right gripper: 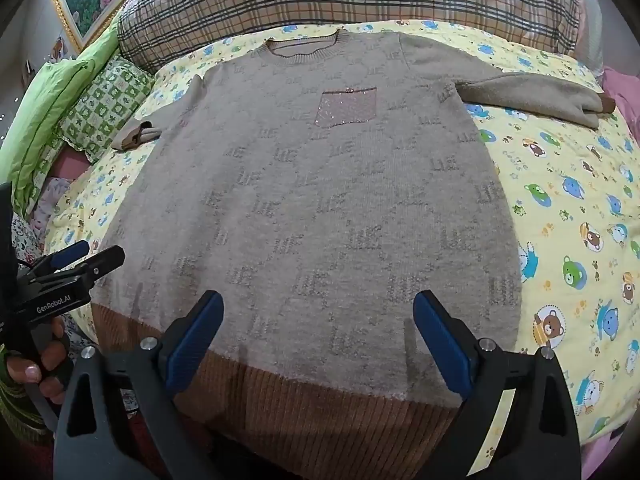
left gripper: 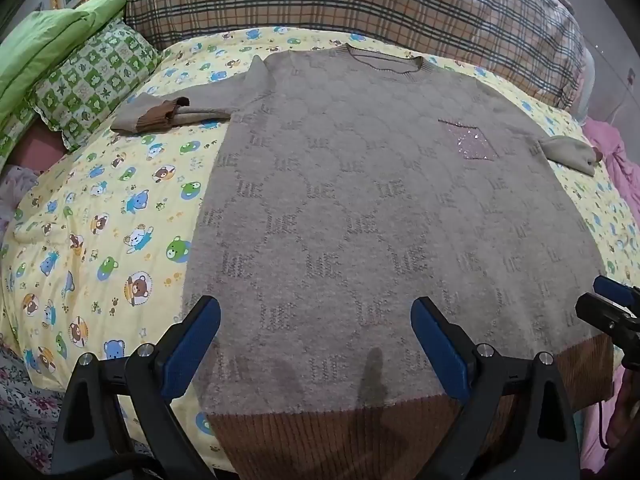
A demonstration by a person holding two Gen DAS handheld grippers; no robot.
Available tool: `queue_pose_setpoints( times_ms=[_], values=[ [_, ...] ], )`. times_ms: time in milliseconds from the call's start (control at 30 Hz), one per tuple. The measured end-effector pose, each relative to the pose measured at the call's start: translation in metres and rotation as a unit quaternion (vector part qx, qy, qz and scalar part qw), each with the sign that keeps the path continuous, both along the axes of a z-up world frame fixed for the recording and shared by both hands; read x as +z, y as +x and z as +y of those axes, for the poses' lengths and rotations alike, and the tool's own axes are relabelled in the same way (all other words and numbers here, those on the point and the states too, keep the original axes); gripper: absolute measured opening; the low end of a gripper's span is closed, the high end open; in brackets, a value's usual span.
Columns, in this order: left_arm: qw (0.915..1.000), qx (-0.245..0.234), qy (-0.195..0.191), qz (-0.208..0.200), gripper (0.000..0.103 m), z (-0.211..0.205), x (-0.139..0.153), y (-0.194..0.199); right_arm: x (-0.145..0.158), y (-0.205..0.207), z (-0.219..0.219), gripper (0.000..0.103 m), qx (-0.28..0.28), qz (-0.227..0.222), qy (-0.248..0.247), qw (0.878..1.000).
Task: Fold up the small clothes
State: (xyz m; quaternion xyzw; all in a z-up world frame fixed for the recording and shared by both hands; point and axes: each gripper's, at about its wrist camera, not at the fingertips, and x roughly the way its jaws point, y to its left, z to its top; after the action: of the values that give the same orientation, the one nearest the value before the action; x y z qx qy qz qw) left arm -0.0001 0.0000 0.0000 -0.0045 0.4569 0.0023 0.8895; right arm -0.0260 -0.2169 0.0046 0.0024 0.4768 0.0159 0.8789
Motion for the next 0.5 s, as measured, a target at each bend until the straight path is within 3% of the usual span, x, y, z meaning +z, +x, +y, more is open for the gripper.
queue_pose_setpoints(
  times_ms=[500],
  values=[
    [0.9998,-0.013,-0.006,-0.011,0.097,-0.009,0.005,-0.003,-0.005,-0.003,0.009,0.096,0.006,-0.011,-0.001,1.0]
  ],
)
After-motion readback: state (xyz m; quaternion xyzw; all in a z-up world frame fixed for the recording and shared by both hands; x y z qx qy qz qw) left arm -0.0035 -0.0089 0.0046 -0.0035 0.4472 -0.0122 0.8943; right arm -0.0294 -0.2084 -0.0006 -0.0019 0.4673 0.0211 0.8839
